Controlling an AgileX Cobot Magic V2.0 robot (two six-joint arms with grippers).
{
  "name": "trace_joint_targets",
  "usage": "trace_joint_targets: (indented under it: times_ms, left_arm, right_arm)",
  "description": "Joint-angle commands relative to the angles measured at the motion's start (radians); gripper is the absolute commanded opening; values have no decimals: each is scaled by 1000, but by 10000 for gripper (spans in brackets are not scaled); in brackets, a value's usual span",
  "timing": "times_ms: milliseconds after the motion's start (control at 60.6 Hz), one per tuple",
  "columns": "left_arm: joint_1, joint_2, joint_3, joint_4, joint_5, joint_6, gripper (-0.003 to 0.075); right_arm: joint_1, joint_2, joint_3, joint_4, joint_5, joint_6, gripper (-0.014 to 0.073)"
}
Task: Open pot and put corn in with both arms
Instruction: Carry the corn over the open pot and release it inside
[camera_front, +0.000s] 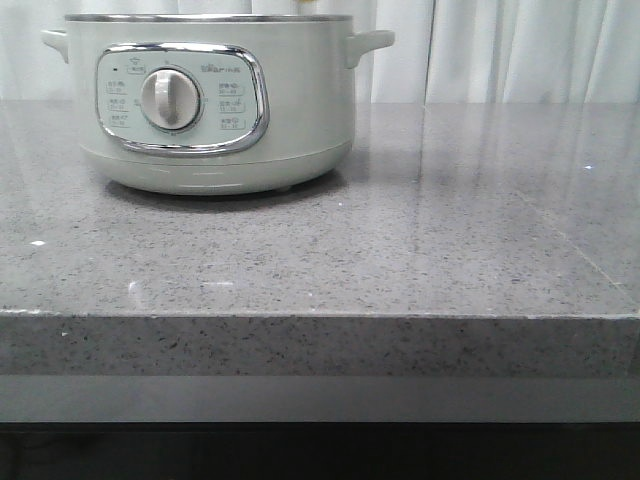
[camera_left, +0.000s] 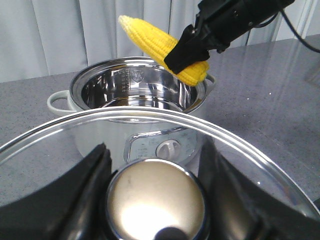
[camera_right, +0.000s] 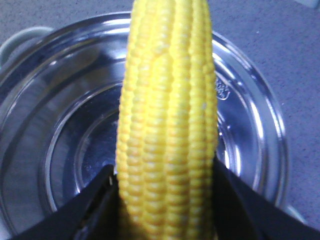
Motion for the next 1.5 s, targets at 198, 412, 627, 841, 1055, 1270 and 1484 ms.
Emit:
trace_joint_targets:
  times_ms: [198, 412, 627, 841, 1055, 1270, 1484]
  left_arm:
    - [-7, 3, -37, -17, -148, -3, 206]
    - [-7, 3, -37, -17, -148, -3, 206]
    - [-7, 3, -37, -17, -148, -3, 206]
    - [-7, 3, -37, -17, -148, -3, 206]
    - [-7, 3, -37, -17, -148, -3, 206]
    - [-7, 3, -37, -17, -148, -3, 206]
    - [-7, 3, -37, -17, -148, -3, 206]
  right_arm:
    - [11, 28, -66, 6, -22, -26, 311]
    - [11, 43, -66, 6, -21, -26, 332]
    - [11, 43, -66, 6, -22, -26, 543]
    - [11, 43, -68, 6, -30, -26, 562]
    - [11, 15, -84, 26, -2, -26, 562]
    - [11, -70, -83, 40, -6, -26, 562]
    - [11, -204, 53, 40, -69, -27, 562]
